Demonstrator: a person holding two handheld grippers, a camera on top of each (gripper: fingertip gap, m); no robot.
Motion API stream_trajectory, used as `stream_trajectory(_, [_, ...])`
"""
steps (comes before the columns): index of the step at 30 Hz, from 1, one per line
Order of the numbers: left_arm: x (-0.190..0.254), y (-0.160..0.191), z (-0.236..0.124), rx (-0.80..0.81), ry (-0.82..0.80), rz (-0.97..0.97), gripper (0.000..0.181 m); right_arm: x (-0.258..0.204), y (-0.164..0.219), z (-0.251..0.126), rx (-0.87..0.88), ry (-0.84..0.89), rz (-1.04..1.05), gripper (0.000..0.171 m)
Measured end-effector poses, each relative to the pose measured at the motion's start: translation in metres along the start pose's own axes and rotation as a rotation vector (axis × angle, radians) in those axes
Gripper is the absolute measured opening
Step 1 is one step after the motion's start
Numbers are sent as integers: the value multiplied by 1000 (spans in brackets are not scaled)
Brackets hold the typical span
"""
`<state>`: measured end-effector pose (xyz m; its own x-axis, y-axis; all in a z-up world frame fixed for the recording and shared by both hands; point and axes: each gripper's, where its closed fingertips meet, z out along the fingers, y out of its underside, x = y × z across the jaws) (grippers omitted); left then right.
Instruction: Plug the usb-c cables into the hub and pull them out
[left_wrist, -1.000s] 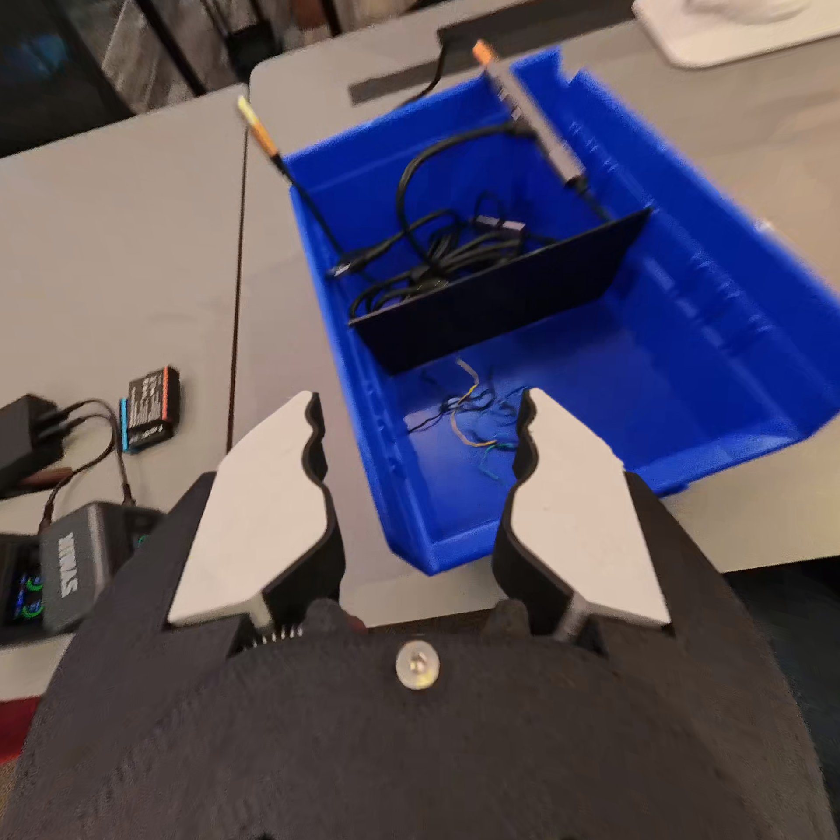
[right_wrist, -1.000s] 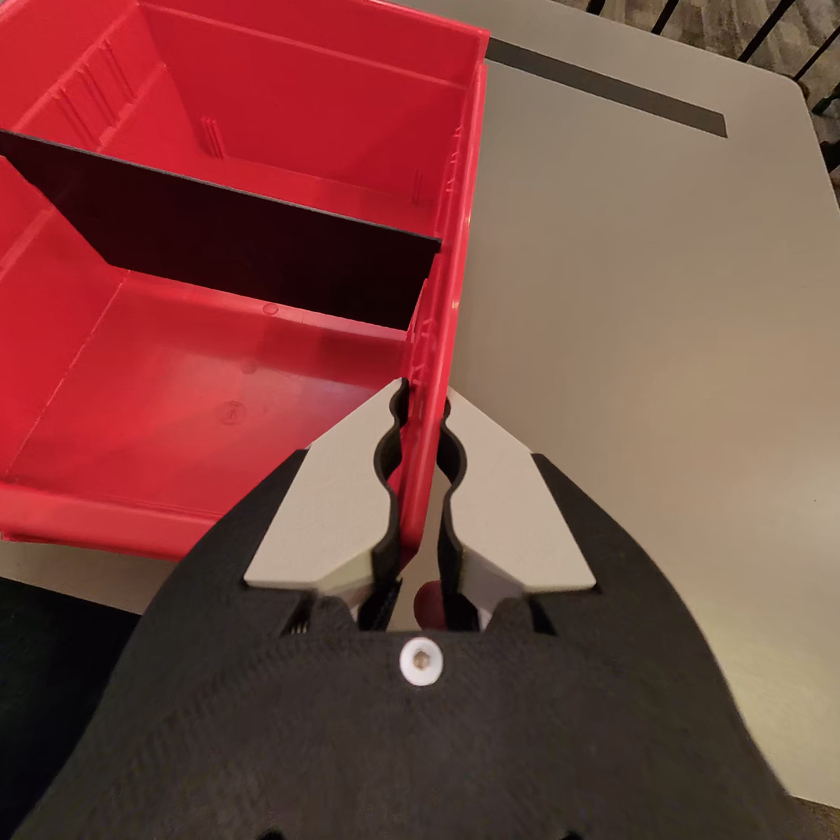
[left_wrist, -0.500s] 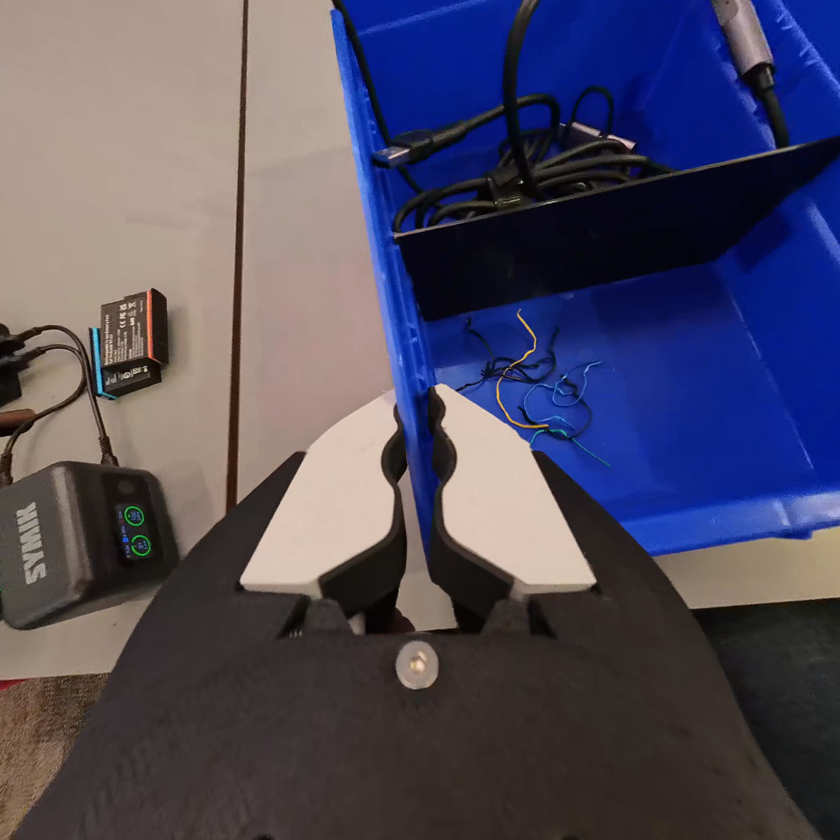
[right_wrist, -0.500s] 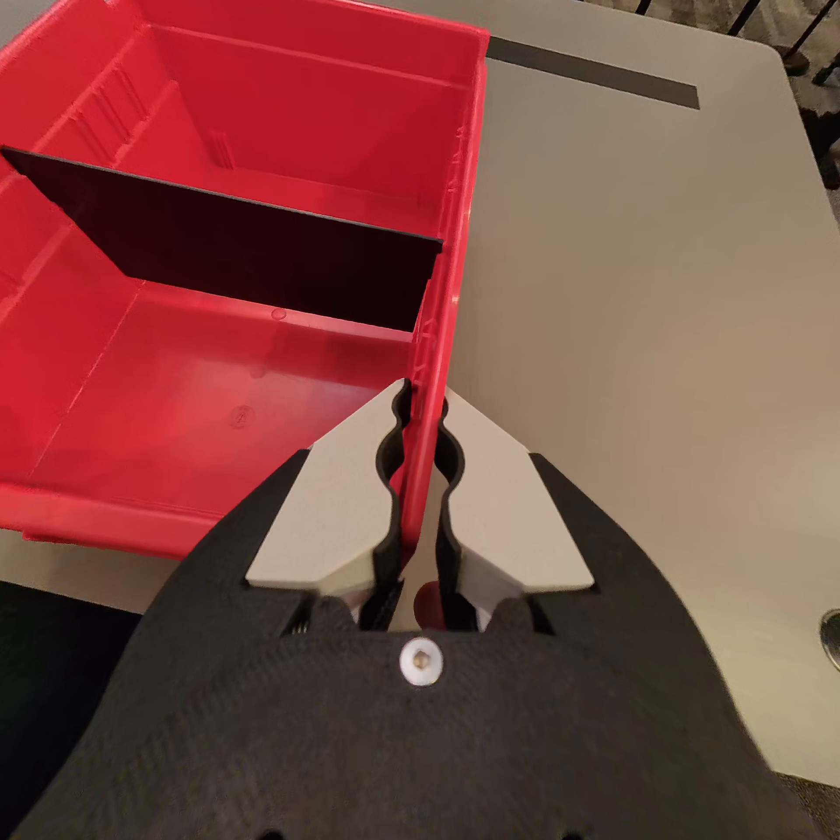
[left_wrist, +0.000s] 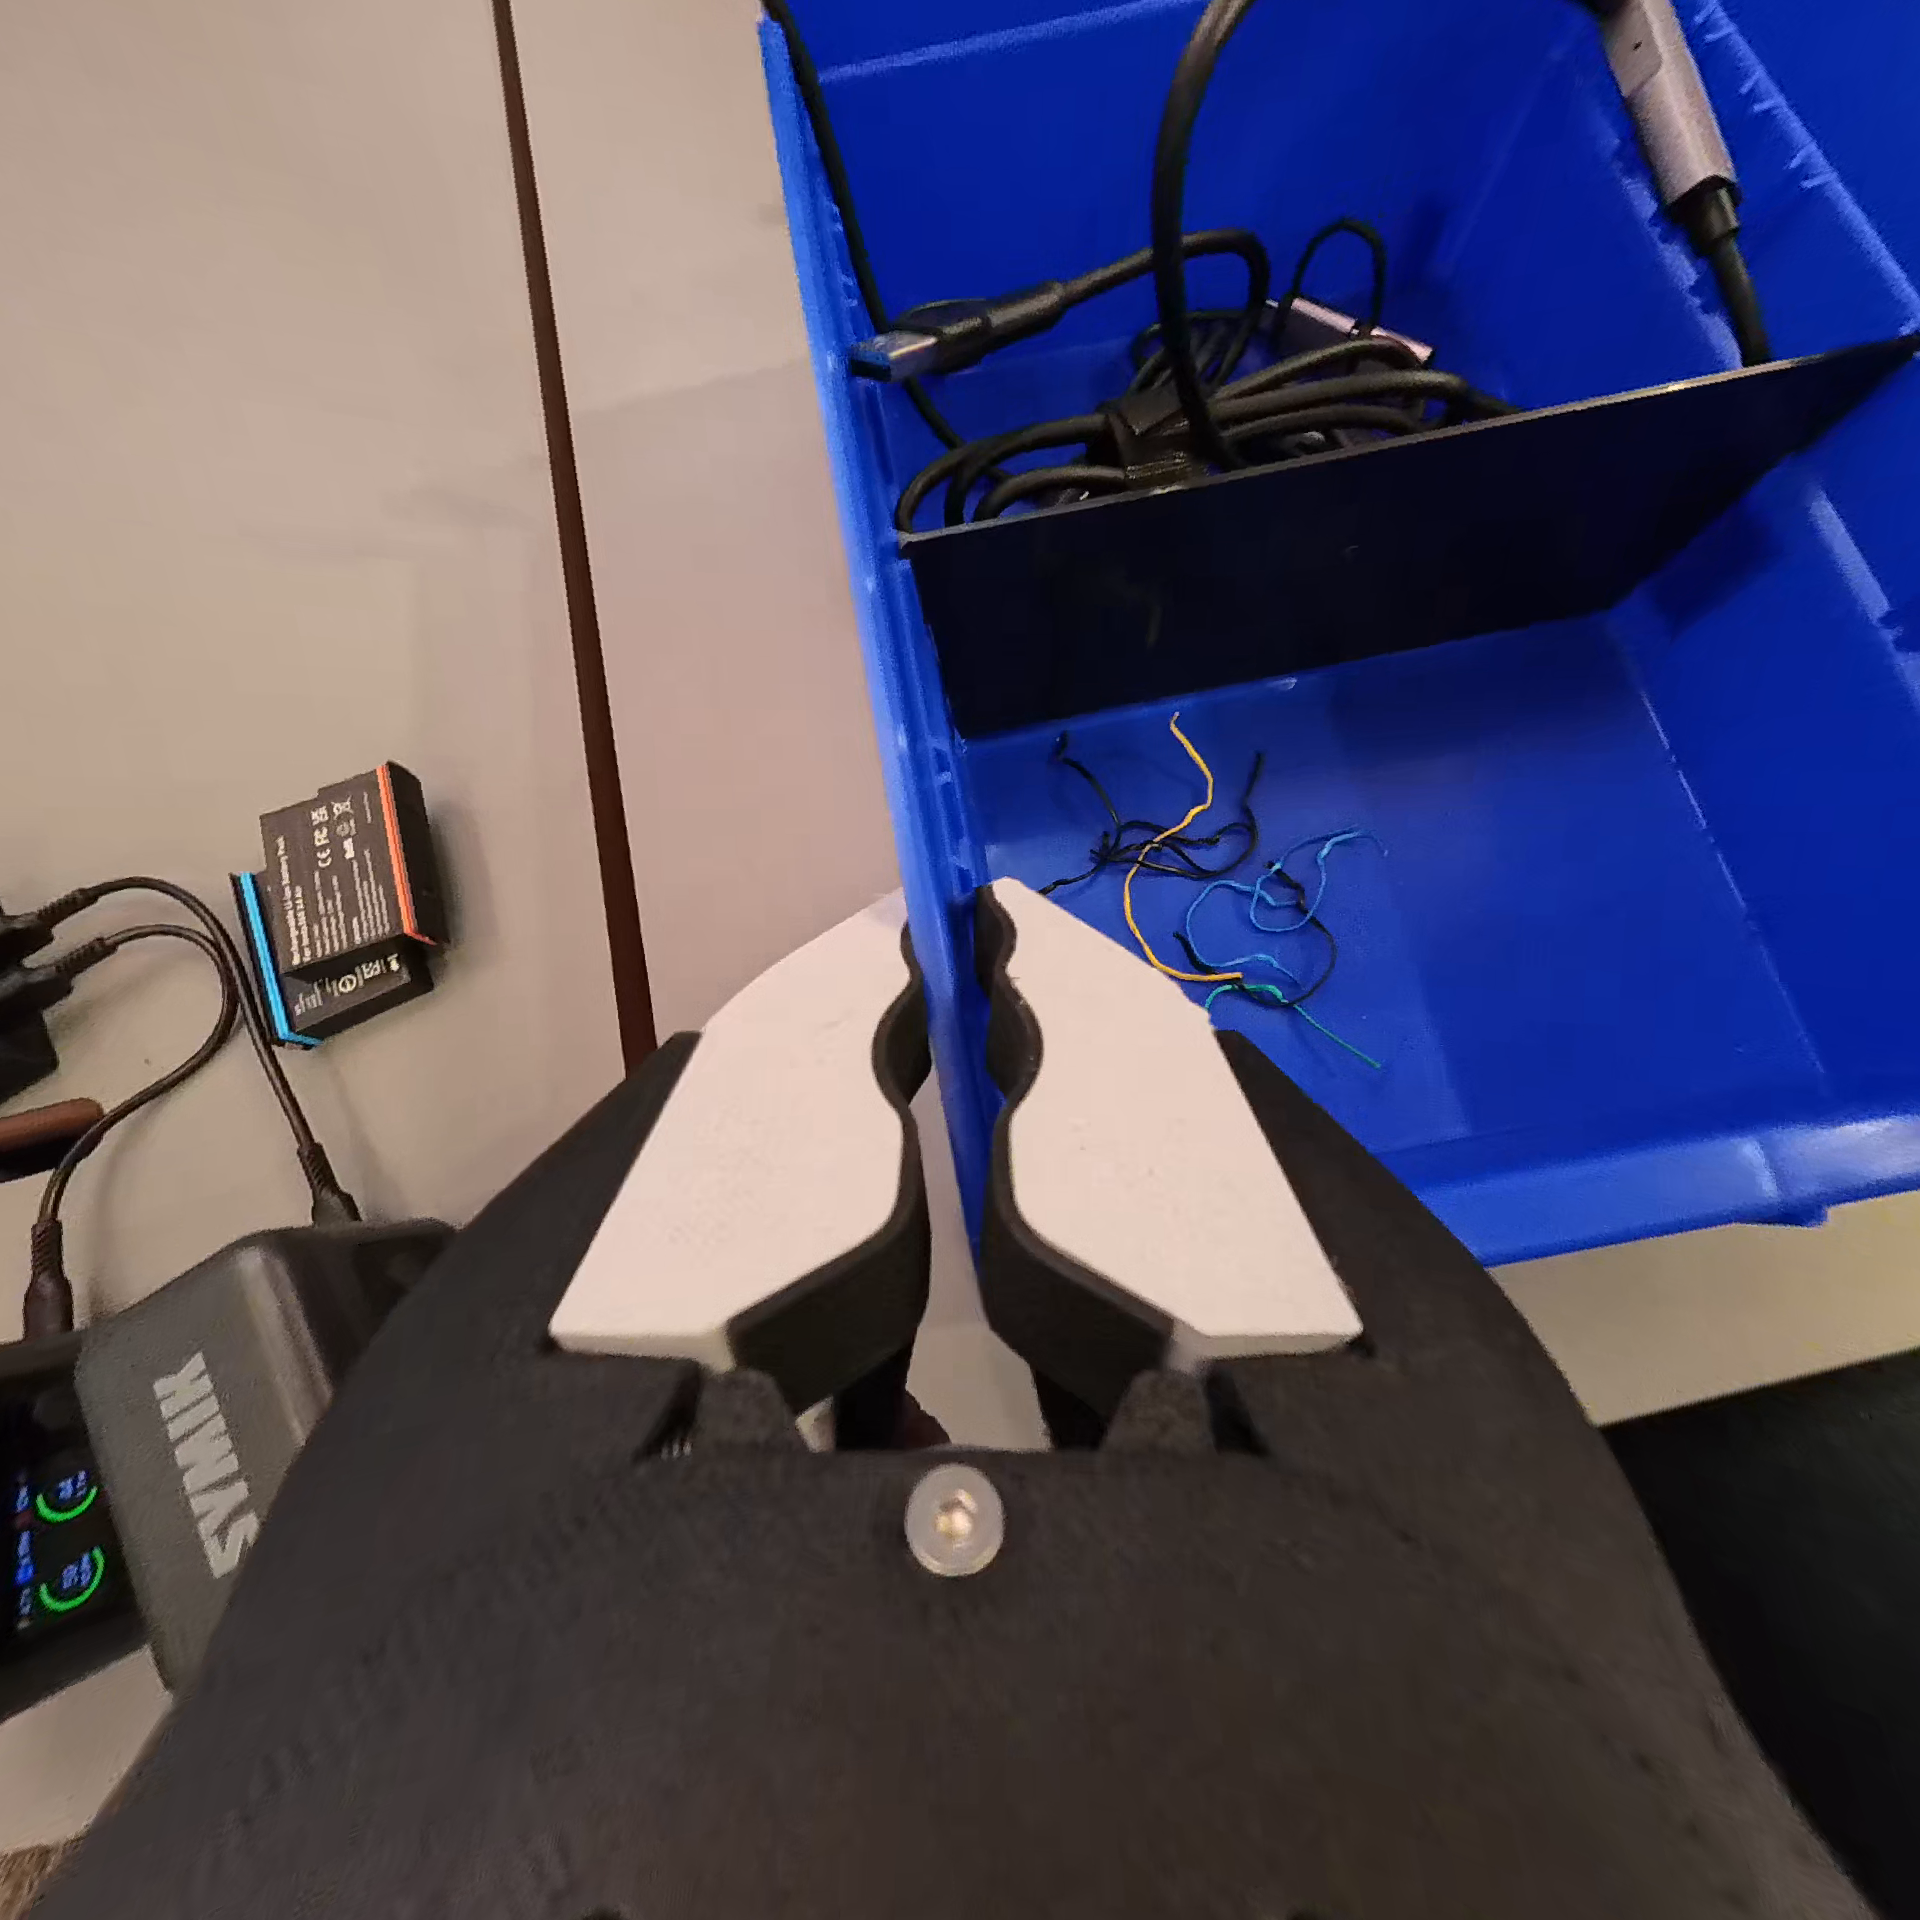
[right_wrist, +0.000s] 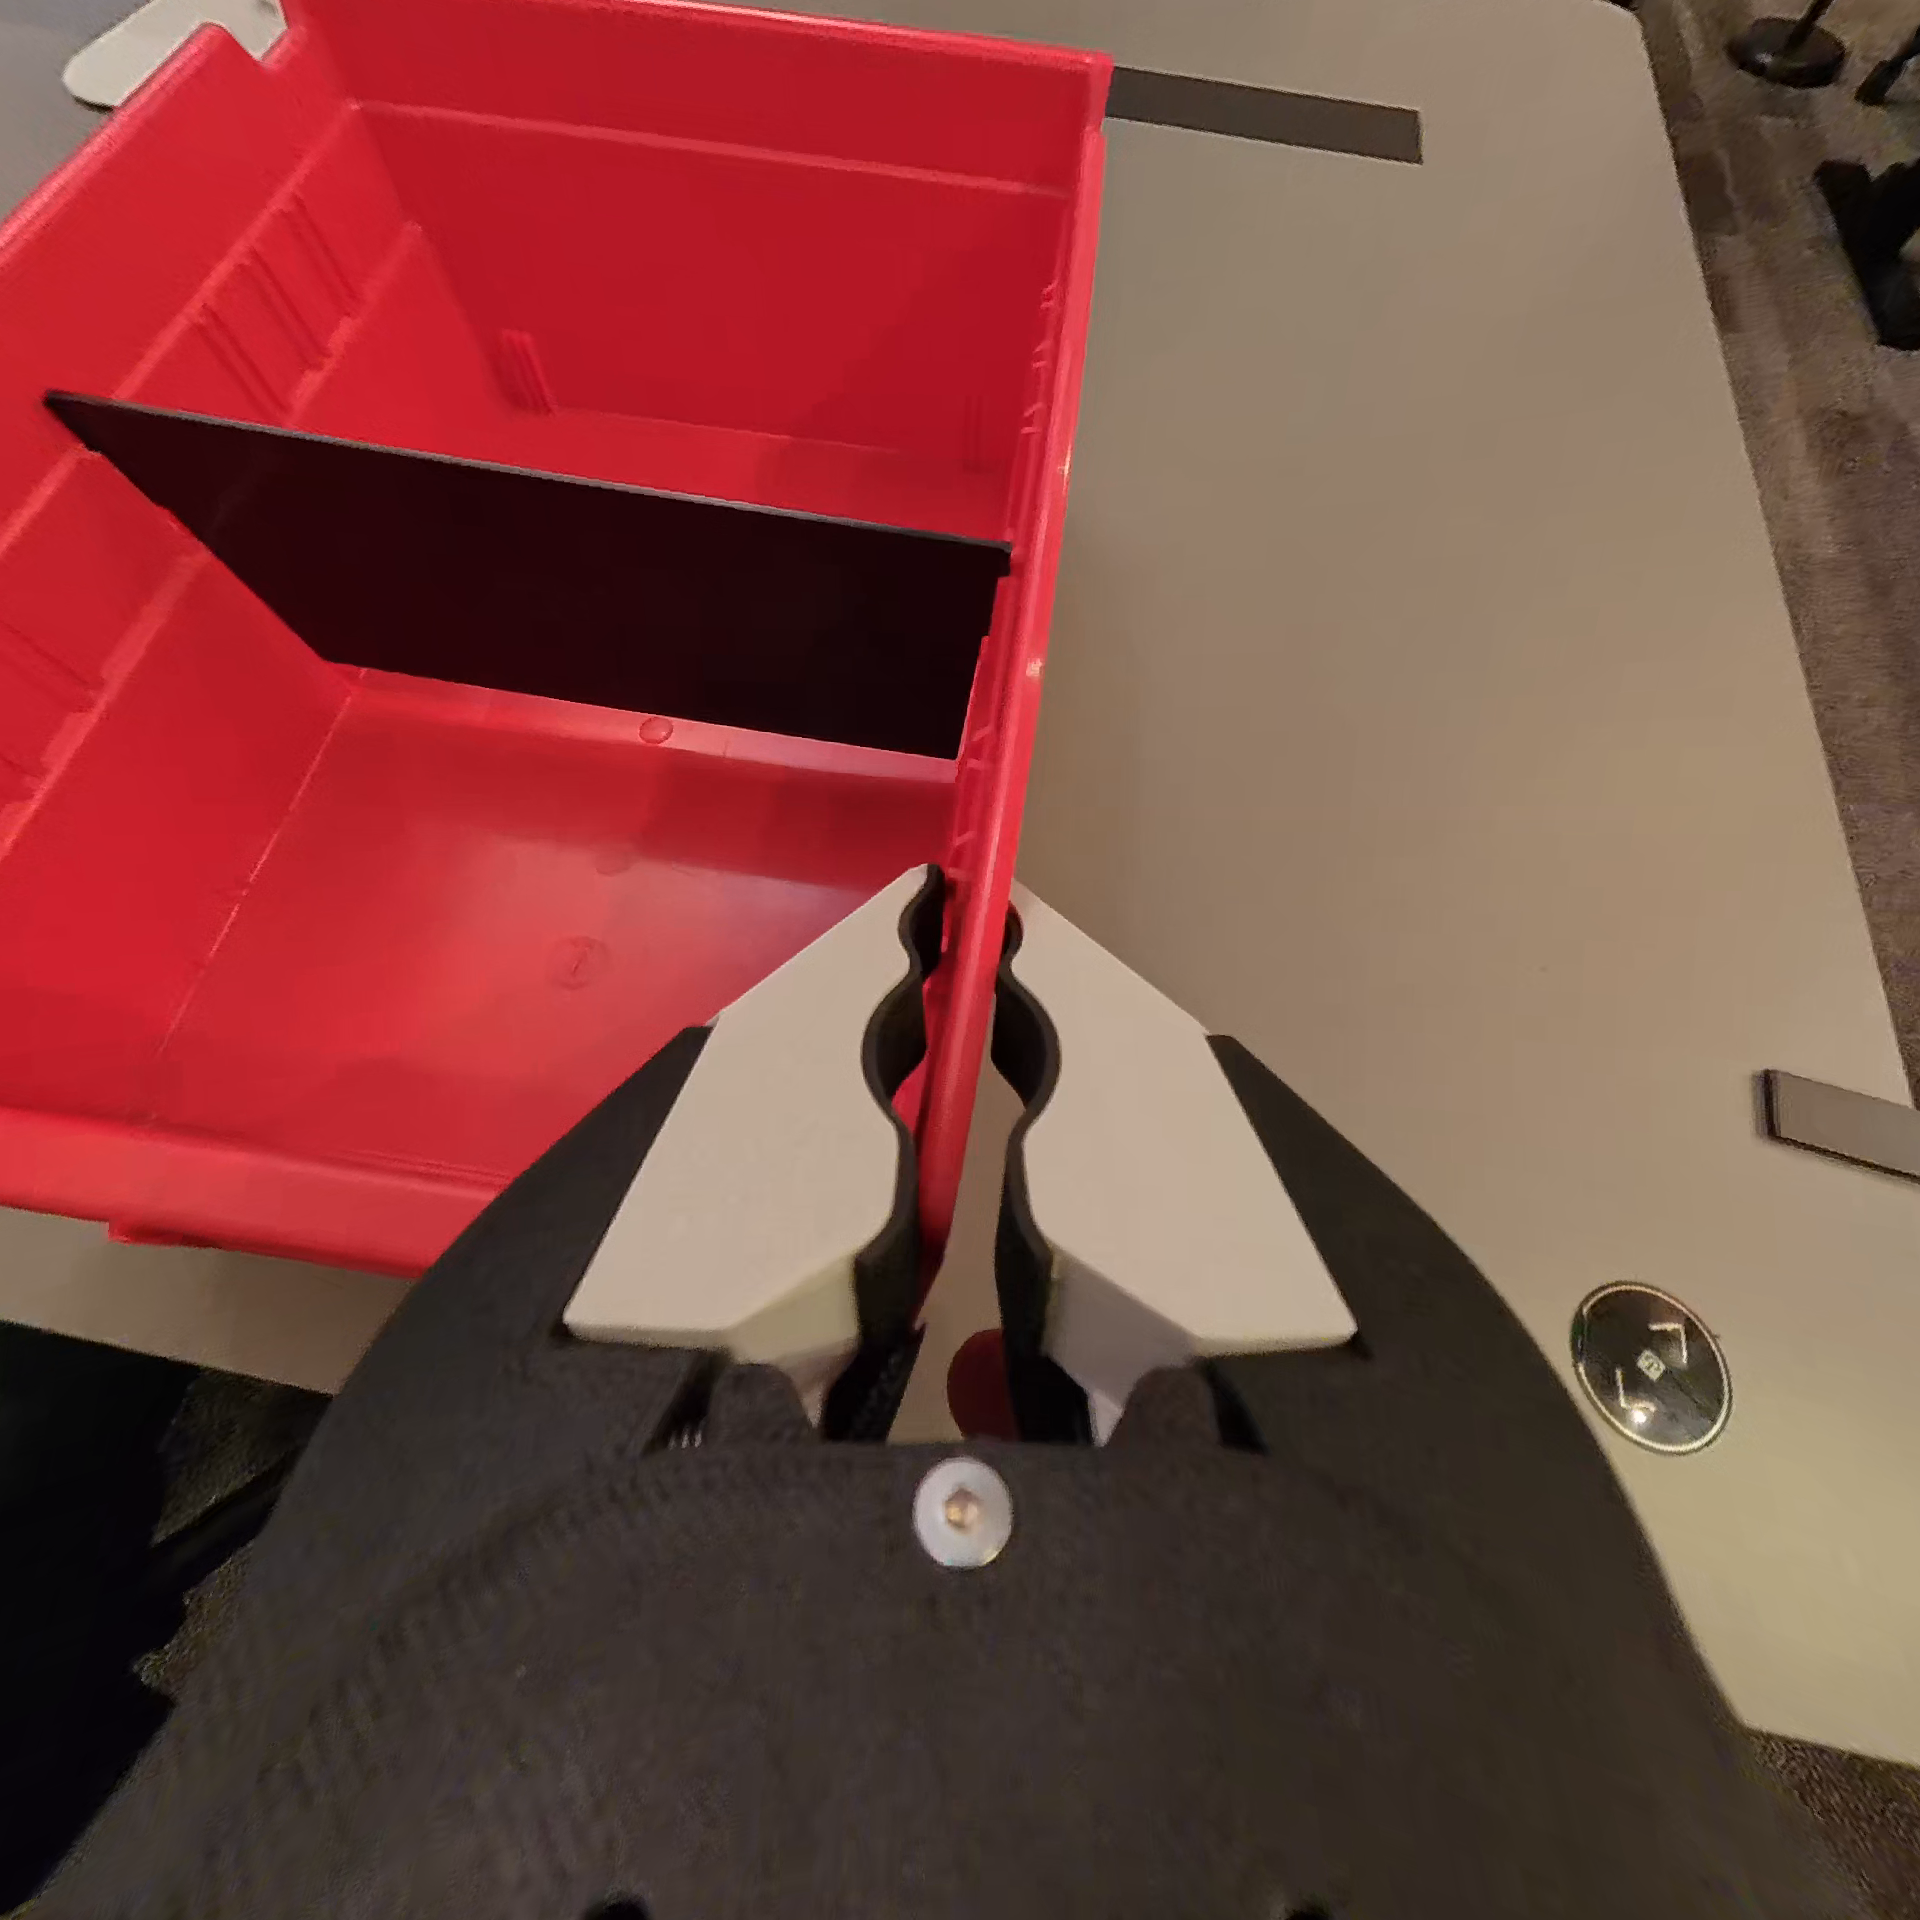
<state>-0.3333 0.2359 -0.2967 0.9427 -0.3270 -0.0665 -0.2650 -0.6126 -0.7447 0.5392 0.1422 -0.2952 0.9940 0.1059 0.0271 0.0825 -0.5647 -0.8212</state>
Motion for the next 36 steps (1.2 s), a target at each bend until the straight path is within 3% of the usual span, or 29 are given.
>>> stream_trajectory(1, [0, -1, 1, 8, 2, 6, 5, 0, 1, 0, -7, -19, 5, 5])
stream_trajectory(4, [1, -2, 2, 28, 12, 13, 6, -1, 4, 0, -37, -51, 12, 40])
stream_trajectory(6, [1, -3, 2, 38, 12, 12, 12, 3, 3, -4, -35, -11, -5, 49])
stream_trajectory(11, [3, -15, -5, 101, 18, 10, 37, 14, -19, -30, 61, 117, -34, 64])
stream_trajectory(16, [3, -38, -24, 189, -31, 44, 46, -7, -55, -61, 146, 171, -131, 65])
stream_trajectory(20, [12, -60, -42, 255, -52, 75, 54, -58, -100, -74, 237, 104, -205, 66])
stream_trajectory(25, [46, -96, -65, 319, -28, 153, 49, -148, -150, -69, 323, -64, -276, 64])
stream_trajectory(32, [86, -133, -63, 339, 16, 248, 46, -291, -187, -29, 373, -352, -290, 52])
stream_trajectory(36, [88, -144, -45, 296, -14, 299, 34, -352, -183, 8, 332, -462, -314, 49])
